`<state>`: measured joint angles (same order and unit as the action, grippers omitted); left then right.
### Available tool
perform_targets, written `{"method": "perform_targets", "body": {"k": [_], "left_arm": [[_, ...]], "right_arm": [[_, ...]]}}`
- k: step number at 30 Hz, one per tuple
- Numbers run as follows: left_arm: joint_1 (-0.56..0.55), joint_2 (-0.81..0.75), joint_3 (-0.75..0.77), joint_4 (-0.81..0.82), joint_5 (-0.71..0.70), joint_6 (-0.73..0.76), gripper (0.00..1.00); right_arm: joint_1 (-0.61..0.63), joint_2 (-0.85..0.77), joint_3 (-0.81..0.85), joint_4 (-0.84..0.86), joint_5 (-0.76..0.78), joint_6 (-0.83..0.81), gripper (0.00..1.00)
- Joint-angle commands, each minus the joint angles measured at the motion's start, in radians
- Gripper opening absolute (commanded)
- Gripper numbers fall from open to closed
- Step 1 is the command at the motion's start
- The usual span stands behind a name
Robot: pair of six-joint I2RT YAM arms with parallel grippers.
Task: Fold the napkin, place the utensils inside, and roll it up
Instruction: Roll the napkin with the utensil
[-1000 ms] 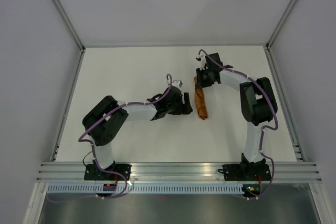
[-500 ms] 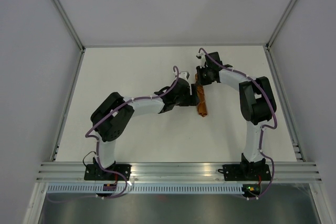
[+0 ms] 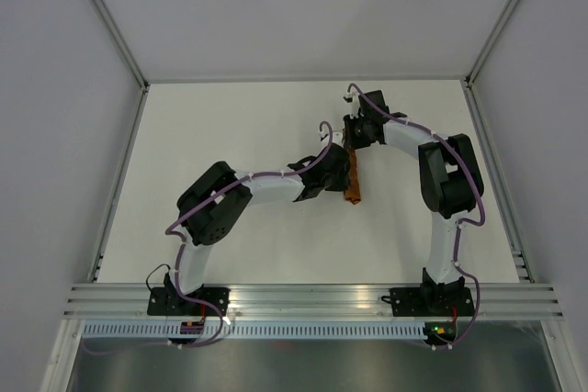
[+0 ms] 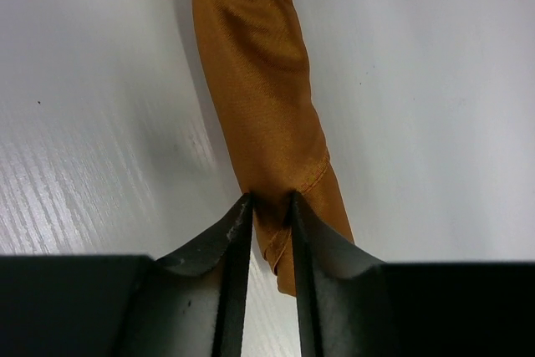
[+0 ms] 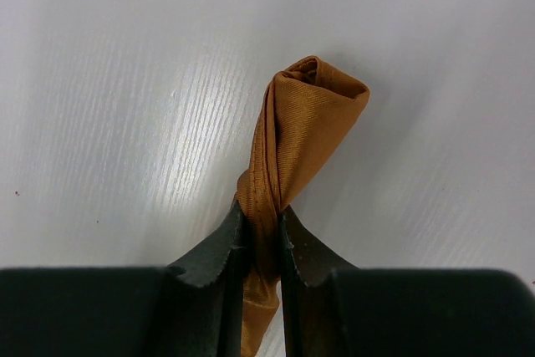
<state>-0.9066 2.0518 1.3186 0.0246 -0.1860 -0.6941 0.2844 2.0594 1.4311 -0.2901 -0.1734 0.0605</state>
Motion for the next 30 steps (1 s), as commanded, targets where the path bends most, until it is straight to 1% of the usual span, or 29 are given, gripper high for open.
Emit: {"method": "perform_targets", "body": {"k": [1,2,6,8,9,11,12,15,18,22,25,27,28,30], "left_arm": [[-0.006,-0.013,-0.018,-0.035,-0.049,0.005,0.29],[-0.006,-0.009,-0.013,-0.037,-0.047,0.005,0.25],[-0.008,0.013,0.010,-0.060,-0.041,0.007,0.21],[-0.008,0.021,0.013,-0.064,-0.038,0.007,0.21],[-0.009,0.022,0.014,-0.066,-0.040,0.004,0.20],[-0.011,0.027,0.017,-0.072,-0.041,0.004,0.20],[-0.011,0.031,0.016,-0.074,-0.041,0.004,0.20],[-0.012,0.036,0.018,-0.078,-0.041,0.002,0.19],[-0.012,0.038,0.018,-0.077,-0.040,-0.001,0.19],[-0.015,0.039,0.024,-0.078,-0.035,0.001,0.19],[-0.015,0.031,0.024,-0.075,-0.039,-0.002,0.24],[-0.017,0.025,0.024,-0.072,-0.041,-0.001,0.33],[-0.015,0.018,0.025,-0.072,-0.043,-0.001,0.39],[-0.017,0.011,0.025,-0.072,-0.047,0.002,0.46]], "right_arm": [[-0.002,0.038,0.022,-0.021,0.064,-0.014,0.18],[-0.002,0.038,0.022,-0.023,0.068,-0.014,0.18],[-0.002,0.036,0.028,-0.029,0.064,-0.016,0.18],[-0.002,0.036,0.031,-0.032,0.061,-0.016,0.19],[-0.002,0.035,0.032,-0.037,0.061,-0.021,0.24],[-0.002,0.033,0.035,-0.038,0.058,-0.022,0.32],[-0.002,0.027,0.037,-0.040,0.057,-0.025,0.41],[-0.002,0.013,0.037,-0.040,0.057,-0.031,0.53],[-0.004,-0.001,0.046,-0.044,0.054,-0.036,0.59],[-0.004,-0.019,0.055,-0.052,0.043,-0.034,0.65],[-0.005,-0.036,0.058,-0.058,0.016,-0.031,0.67],[-0.004,-0.041,0.064,-0.067,0.003,-0.025,0.69],[-0.004,-0.041,0.068,-0.070,-0.011,-0.025,0.69],[-0.002,-0.041,0.069,-0.075,-0.020,-0.016,0.69]]}}
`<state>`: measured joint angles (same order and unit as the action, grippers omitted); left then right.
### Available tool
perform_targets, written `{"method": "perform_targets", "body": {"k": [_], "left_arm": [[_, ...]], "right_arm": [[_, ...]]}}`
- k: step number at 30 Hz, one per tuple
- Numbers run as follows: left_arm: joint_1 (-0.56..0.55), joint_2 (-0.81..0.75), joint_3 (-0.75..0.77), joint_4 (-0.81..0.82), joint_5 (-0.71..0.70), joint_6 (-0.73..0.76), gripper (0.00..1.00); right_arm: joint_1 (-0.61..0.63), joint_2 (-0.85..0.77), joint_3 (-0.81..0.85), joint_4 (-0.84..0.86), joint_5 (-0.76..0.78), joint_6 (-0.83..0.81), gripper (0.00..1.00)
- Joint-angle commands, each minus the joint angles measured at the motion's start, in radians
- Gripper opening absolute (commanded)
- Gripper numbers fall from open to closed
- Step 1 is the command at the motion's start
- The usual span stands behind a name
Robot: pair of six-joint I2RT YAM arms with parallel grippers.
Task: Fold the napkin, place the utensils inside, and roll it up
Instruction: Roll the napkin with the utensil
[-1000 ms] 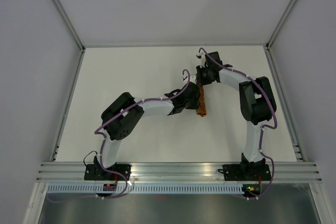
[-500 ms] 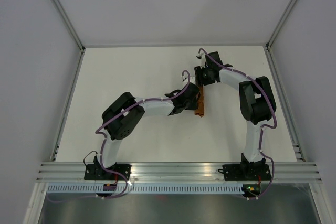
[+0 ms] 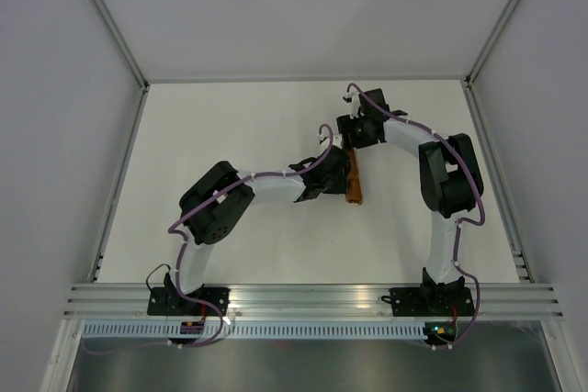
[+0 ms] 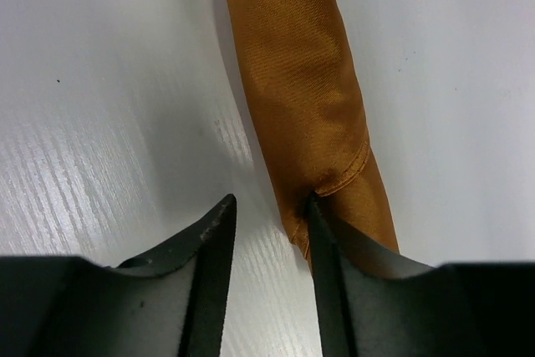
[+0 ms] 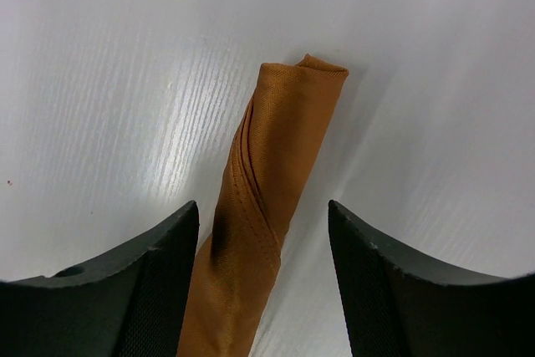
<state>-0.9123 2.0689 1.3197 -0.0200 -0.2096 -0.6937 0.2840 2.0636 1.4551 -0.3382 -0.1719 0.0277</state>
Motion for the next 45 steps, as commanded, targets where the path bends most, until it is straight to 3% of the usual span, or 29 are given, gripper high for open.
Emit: {"method": "perform_targets", "body": {"k": [1,10,22,30,35,40,45], "left_arm": [[-0.011,-0.010,0.024,-0.029,-0.025,0.003,0.47],[-0.010,-0.043,0.032,-0.028,-0.040,0.025,0.57],[-0.002,-0.090,0.030,-0.015,-0.042,0.036,0.60],[0.007,-0.144,0.016,-0.006,-0.039,0.049,0.68],[0.009,-0.185,-0.010,-0.003,-0.017,0.054,0.71],[0.024,-0.320,-0.105,0.005,-0.001,0.068,0.75],[0.075,-0.525,-0.194,-0.067,0.036,0.115,0.82]], "right_arm": [[-0.003,-0.043,0.045,-0.028,-0.026,0.017,0.69],[-0.003,-0.043,0.047,-0.028,-0.055,0.037,0.69],[-0.006,-0.053,0.062,-0.053,-0.083,0.058,0.69],[-0.012,-0.065,0.071,-0.055,-0.084,0.081,0.69],[-0.054,-0.066,0.164,-0.079,-0.147,0.118,0.72],[-0.107,-0.108,0.263,-0.145,-0.205,0.123,0.75],[-0.241,-0.238,0.219,-0.180,-0.334,0.095,0.81]]}}
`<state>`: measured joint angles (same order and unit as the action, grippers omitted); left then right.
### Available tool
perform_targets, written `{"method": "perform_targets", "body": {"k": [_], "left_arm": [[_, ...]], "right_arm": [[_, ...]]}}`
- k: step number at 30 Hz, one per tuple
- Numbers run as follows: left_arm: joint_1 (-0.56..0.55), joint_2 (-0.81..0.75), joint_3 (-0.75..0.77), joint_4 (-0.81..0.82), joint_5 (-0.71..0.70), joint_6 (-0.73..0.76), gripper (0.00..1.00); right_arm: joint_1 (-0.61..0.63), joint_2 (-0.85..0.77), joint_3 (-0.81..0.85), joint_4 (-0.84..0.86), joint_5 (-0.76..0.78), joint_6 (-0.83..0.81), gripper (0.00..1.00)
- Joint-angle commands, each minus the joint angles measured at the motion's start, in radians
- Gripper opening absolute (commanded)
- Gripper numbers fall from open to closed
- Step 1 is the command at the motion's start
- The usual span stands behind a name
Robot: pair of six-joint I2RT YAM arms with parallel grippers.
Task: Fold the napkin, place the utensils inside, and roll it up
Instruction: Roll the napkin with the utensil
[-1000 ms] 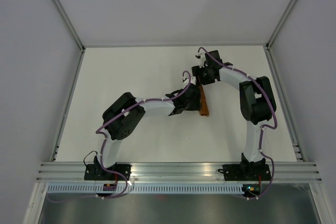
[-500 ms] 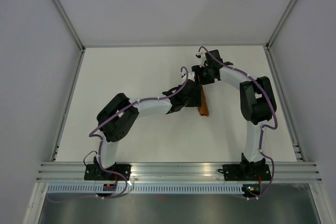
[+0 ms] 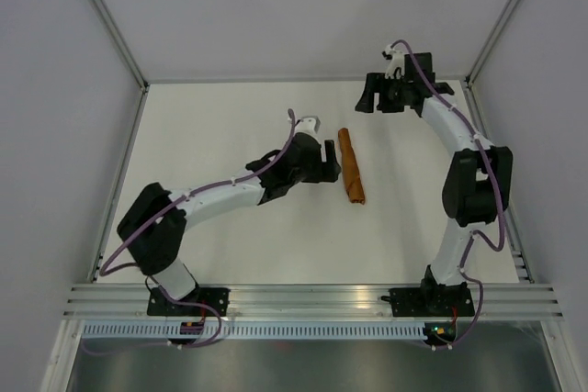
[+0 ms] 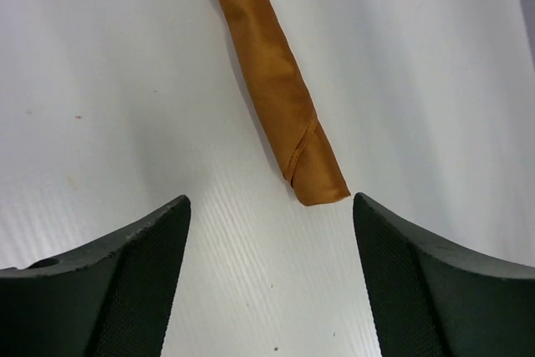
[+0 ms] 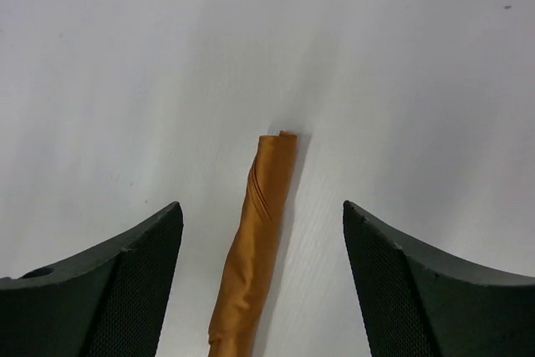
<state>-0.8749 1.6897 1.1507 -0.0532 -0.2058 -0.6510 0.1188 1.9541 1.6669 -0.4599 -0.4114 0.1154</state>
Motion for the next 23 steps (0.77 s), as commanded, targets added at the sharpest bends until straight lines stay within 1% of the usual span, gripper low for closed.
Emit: {"method": "perform_targets", "body": {"k": [1,2,3,4,5,6,7,8,9,10,13,14,16,18,23], "left_arm": [[0.056,-0.221,-0.037,-0.054,0.032,0.100,0.85],[0.063,-0.260,-0.051,-0.071,0.019,0.114,0.89],[0.074,-0.297,-0.086,-0.095,0.016,0.122,0.99],[0.103,-0.341,-0.103,-0.106,0.037,0.134,1.00],[0.119,-0.410,-0.120,-0.123,0.048,0.139,1.00],[0.132,-0.448,-0.149,-0.140,0.049,0.142,1.00],[0.146,-0.484,-0.166,-0.166,0.048,0.160,1.00],[0.149,-0.548,-0.181,-0.180,0.033,0.169,1.00],[0.152,-0.573,-0.210,-0.197,0.028,0.175,1.00],[0.162,-0.594,-0.223,-0.221,0.031,0.185,1.00],[0.172,-0.665,-0.262,-0.244,0.039,0.189,1.00],[0.172,-0.697,-0.285,-0.244,0.040,0.186,1.00],[0.177,-0.725,-0.299,-0.244,0.048,0.188,1.00],[0.183,-0.740,-0.304,-0.250,0.058,0.194,1.00],[0.189,-0.748,-0.298,-0.257,0.086,0.209,1.00]], "right_arm": [[-0.150,-0.182,-0.005,-0.086,-0.124,-0.003,0.83],[-0.186,-0.213,-0.031,-0.103,-0.174,-0.044,0.91],[-0.255,-0.245,-0.048,-0.117,-0.196,-0.072,0.98],[-0.286,-0.321,-0.073,-0.132,-0.202,-0.095,0.98],[-0.316,-0.361,-0.129,-0.137,-0.187,-0.114,0.98],[-0.341,-0.403,-0.163,-0.141,-0.184,-0.184,0.98],[-0.385,-0.487,-0.198,-0.149,-0.181,-0.212,0.98],[-0.404,-0.527,-0.269,-0.151,-0.162,-0.229,0.98],[-0.421,-0.565,-0.301,-0.154,-0.162,-0.247,0.98],[-0.450,-0.640,-0.362,-0.157,-0.162,-0.275,0.98],[-0.488,-0.766,-0.449,-0.140,-0.156,-0.283,0.98],[-0.490,-0.791,-0.504,-0.126,-0.146,-0.270,0.98],[-0.492,-0.837,-0.556,-0.094,-0.132,-0.241,0.98],[-0.492,-0.840,-0.565,-0.091,-0.110,-0.230,0.98],[-0.498,-0.804,-0.536,-0.114,-0.145,-0.241,0.98]]}}
